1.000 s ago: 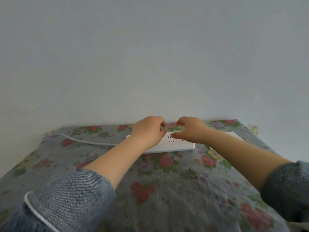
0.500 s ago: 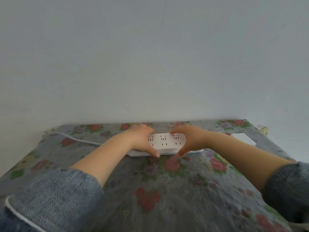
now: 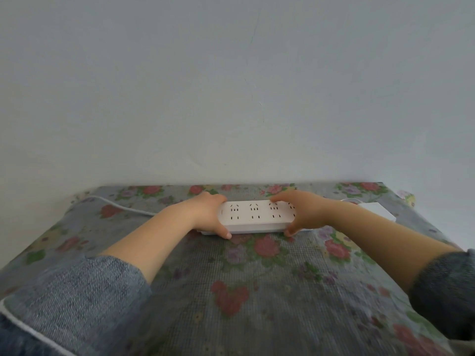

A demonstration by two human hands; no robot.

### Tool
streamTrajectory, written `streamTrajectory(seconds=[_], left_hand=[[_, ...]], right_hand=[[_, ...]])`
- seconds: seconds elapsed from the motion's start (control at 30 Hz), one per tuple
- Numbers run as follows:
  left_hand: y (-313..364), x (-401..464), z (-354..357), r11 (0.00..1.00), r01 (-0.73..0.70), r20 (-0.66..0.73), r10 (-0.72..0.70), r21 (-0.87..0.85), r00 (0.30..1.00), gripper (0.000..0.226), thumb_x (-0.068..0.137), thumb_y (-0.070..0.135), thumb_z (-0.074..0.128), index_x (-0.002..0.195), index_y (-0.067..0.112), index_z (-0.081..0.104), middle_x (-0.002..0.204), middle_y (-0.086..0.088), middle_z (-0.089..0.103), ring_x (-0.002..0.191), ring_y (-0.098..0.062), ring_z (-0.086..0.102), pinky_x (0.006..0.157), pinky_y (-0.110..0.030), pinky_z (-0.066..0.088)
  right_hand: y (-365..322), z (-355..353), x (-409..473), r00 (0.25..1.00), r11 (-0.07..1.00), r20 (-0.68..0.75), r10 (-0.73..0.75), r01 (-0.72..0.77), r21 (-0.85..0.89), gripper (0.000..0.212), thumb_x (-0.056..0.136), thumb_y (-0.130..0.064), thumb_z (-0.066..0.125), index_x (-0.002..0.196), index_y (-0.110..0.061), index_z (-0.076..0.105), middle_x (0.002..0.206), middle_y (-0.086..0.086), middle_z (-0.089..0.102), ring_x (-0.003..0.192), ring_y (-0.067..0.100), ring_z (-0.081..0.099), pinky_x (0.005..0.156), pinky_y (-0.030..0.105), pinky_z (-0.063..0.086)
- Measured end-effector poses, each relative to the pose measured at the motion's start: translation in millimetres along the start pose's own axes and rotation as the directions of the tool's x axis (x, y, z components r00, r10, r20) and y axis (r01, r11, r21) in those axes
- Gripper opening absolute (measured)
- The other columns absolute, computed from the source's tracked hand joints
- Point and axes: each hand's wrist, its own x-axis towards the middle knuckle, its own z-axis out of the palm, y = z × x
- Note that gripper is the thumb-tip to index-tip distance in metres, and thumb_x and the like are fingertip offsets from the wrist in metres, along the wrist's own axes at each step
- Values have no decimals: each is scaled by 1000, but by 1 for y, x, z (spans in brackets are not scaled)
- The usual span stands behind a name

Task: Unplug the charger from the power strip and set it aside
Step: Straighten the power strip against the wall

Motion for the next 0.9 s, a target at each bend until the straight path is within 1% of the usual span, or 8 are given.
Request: streamTrajectory(seconds=[0.07, 0.1, 0.27, 0.4, 0.47, 0.63, 0.8, 0.9], left_hand=[[-4, 0, 1, 1000, 10, -1, -10, 10, 1000, 74, 63, 54, 78, 119, 18, 46, 121, -7, 53, 105, -23, 50, 79, -36, 45], [-6, -1, 1, 1000, 15, -2, -15, 14, 1000, 73, 63, 53, 78, 119, 18, 46, 121, -6, 54, 105, -23, 51, 76, -34, 44], [-9, -5, 1, 998, 42, -29, -41, 42, 999, 79, 65, 53, 77, 128, 18, 44, 125, -2, 57, 107, -23, 54, 75, -31, 41], [-7, -5, -1, 996, 50, -39, -47, 74, 998, 73, 66, 53, 76, 123, 18, 47, 121, -2, 58, 104, -22, 55, 73, -32, 41], [-8, -4, -1, 995, 46, -47, -42, 85, 998, 71, 67, 52, 76, 122, 18, 48, 121, -1, 58, 105, -22, 55, 75, -33, 43], [-11, -2, -4, 997, 58, -83, -54, 44, 995, 75, 67, 52, 75, 128, 20, 47, 125, 0, 57, 110, -22, 53, 89, -41, 48], [-14, 7, -8, 999, 53, -164, -51, 11, 985, 74, 67, 51, 76, 128, 21, 48, 127, 0, 58, 112, -23, 55, 89, -39, 48], [-15, 9, -8, 998, 54, -211, -51, 10, 976, 77, 67, 53, 75, 132, 24, 46, 133, 1, 56, 116, -23, 54, 91, -38, 47]], right_hand=[[2, 0, 0, 1000, 1000, -2, 11, -11, 0, 86, 69, -28, 80, 141, -24, 33, 149, -2, 34, 132, 23, 34, 110, 42, 29], [3, 0, 0, 1000, 1000, -7, 16, -16, -1, 86, 69, -28, 80, 141, -23, 33, 148, -2, 34, 132, 23, 34, 110, 42, 30], [6, 2, -2, 998, 998, -32, 56, -56, 13, 89, 67, -33, 80, 141, -21, 31, 147, 0, 36, 130, 23, 36, 107, 40, 31], [8, 2, -4, 995, 997, -69, 71, -68, 37, 87, 66, -36, 81, 138, -20, 36, 145, 0, 39, 128, 23, 39, 102, 37, 33], [9, 2, -6, 995, 997, -78, 64, -60, 51, 84, 66, -36, 80, 137, -20, 37, 144, -1, 40, 128, 23, 39, 101, 35, 33], [11, -2, -5, 992, 997, -114, 53, -46, 69, 79, 68, -39, 79, 135, -21, 41, 143, 0, 42, 128, 23, 40, 98, 34, 34], [18, -9, 3, 984, 993, -168, 65, -46, 112, 77, 68, -38, 79, 134, -23, 43, 142, -2, 43, 127, 21, 40, 96, 32, 33], [19, -11, 4, 980, 993, -184, 76, -57, 105, 79, 67, -40, 79, 135, -24, 42, 141, 1, 43, 126, 23, 41, 99, 34, 34]])
